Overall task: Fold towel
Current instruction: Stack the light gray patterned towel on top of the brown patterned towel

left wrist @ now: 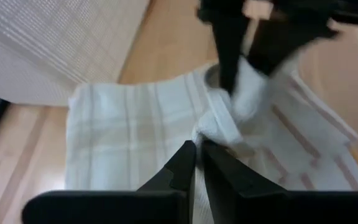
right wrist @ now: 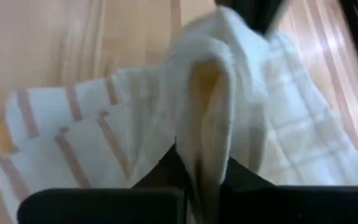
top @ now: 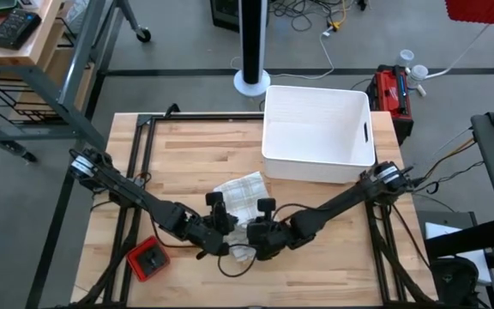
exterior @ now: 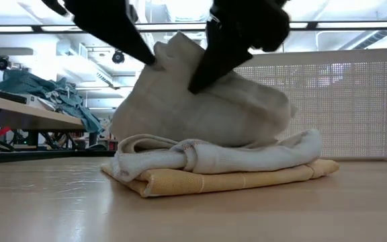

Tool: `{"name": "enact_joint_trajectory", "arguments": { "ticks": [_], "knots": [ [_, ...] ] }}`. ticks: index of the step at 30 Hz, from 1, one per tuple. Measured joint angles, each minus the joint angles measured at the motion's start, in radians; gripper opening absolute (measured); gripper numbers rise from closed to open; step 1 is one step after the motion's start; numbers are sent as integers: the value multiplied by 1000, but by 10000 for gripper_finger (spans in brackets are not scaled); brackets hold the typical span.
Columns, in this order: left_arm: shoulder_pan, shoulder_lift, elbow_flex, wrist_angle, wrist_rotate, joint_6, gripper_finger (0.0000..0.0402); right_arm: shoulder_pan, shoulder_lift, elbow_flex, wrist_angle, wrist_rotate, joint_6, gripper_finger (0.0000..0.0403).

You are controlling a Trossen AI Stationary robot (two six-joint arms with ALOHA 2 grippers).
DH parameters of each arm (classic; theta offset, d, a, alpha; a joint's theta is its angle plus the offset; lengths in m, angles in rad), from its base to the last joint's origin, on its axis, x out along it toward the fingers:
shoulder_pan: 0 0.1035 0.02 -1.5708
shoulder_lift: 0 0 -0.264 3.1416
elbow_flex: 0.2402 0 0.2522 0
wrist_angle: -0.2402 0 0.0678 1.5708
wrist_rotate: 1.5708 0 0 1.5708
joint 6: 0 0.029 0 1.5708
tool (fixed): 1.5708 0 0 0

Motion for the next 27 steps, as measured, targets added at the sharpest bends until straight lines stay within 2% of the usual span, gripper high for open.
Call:
{"name": "enact_joint_trajectory", "arguments": {
  "ticks": [4,10,16,19,27],
  "knots": [
    [-6,-42,0,-86,78,-34,29,-20,0,68,-120,1,-33,8],
    [-18,-106,0,-216,183,-55,36,-40,-1,178,-252,-3,-167,4],
    [-67,-120,-9,-251,312,74,37,-80,-2,262,-321,4,-280,2],
    [-88,-102,-36,-208,309,137,37,-99,-2,308,-346,4,-339,1],
    [-96,-31,-86,-134,170,193,69,-136,-3,389,-410,3,-395,1]
  ]
}}
